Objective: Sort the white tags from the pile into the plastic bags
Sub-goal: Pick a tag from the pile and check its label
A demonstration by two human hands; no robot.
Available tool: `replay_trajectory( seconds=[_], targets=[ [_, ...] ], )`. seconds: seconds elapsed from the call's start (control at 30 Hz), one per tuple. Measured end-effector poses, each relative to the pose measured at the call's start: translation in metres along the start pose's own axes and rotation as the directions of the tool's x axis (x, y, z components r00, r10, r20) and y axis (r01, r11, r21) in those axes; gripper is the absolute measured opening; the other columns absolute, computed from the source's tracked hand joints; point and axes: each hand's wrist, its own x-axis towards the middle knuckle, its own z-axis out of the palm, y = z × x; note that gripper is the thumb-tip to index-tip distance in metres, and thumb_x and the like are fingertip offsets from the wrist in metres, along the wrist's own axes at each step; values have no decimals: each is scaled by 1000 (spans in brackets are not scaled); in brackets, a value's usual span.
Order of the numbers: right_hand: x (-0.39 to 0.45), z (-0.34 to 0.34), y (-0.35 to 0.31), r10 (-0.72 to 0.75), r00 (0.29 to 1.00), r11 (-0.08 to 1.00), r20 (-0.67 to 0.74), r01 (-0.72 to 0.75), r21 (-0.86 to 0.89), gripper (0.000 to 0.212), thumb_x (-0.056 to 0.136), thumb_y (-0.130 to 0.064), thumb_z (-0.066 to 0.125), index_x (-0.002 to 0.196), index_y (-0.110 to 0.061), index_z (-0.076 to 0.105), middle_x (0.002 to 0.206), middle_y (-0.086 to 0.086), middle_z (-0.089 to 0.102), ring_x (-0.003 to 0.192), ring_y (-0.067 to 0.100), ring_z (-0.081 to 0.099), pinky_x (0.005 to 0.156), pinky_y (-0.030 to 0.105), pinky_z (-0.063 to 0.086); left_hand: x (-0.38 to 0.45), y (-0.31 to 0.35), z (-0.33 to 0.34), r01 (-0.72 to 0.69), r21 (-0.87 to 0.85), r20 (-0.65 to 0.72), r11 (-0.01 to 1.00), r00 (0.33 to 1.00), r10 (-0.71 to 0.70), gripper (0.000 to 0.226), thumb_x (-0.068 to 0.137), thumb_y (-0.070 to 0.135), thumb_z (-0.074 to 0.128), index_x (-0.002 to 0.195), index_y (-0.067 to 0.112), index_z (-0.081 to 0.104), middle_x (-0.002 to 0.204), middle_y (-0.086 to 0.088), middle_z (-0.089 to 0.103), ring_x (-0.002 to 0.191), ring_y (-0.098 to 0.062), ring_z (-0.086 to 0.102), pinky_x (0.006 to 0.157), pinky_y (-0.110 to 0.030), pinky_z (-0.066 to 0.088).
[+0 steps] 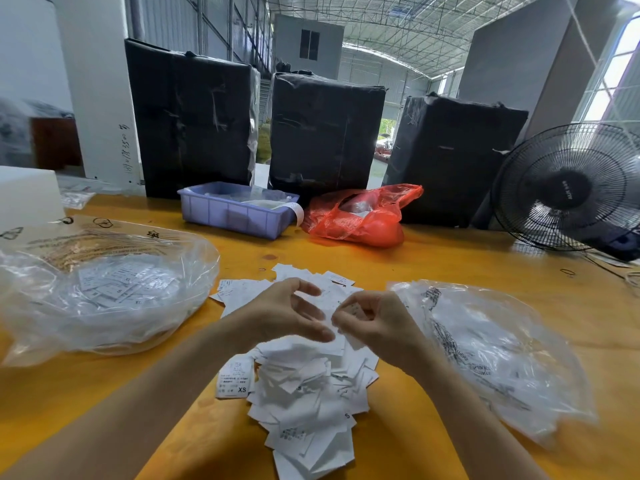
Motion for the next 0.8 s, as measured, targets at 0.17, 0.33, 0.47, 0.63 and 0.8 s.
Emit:
replay_trajectory(
  seconds=[0.17, 0.33, 0.47, 0.63, 0.8],
  targets=[
    [-3, 5, -6, -79, 985, 985, 152, 100, -138, 7, 81, -6, 67, 76, -4, 70, 66, 13, 64, 55, 15, 52, 51, 36, 42, -1, -2, 9, -132, 111, 64, 985, 990, 125, 31, 65, -5, 81, 87, 14, 68, 74, -5, 72, 71, -14, 68, 73, -28, 57],
    [4, -6, -6, -19, 974, 969, -228, 74, 235, 10, 74, -12, 76, 75, -22, 76, 81, 1, 69, 77, 14, 60, 70, 29, 50, 0, -4, 8, -94, 78, -111, 992, 989, 103, 9, 66, 14, 84, 66, 15, 75, 67, -7, 72, 56, -6, 61, 58, -19, 47],
    [6, -14, 0, 181, 923, 786, -340, 72, 614, 10, 61, -19, 73, 70, -18, 77, 64, -1, 69, 53, 6, 52, 50, 16, 43, 1, -2, 7, -62, -94, -139, 994, 989, 48, 6, 73, 17, 77, 69, 18, 74, 69, -1, 73, 57, -5, 64, 54, -14, 46],
    [7, -10, 2, 231, 933, 799, -276, -19, 601, 8, 71, -7, 73, 78, -6, 70, 66, 7, 69, 54, 13, 62, 53, 20, 51, 1, -1, 9, -16, -272, -99, 962, 995, -12, 4, 70, 8, 77, 69, 12, 76, 77, -9, 74, 74, -18, 68, 81, -27, 52],
    [7, -8, 2, 208, 947, 819, -243, -33, 573, 3, 79, -1, 70, 79, -4, 68, 67, 6, 71, 57, 15, 66, 54, 21, 52, 0, 0, 9, 23, -357, -63, 934, 997, -48, 8, 58, 15, 78, 66, 13, 78, 80, -10, 74, 76, -17, 68, 81, -26, 52]
  ],
)
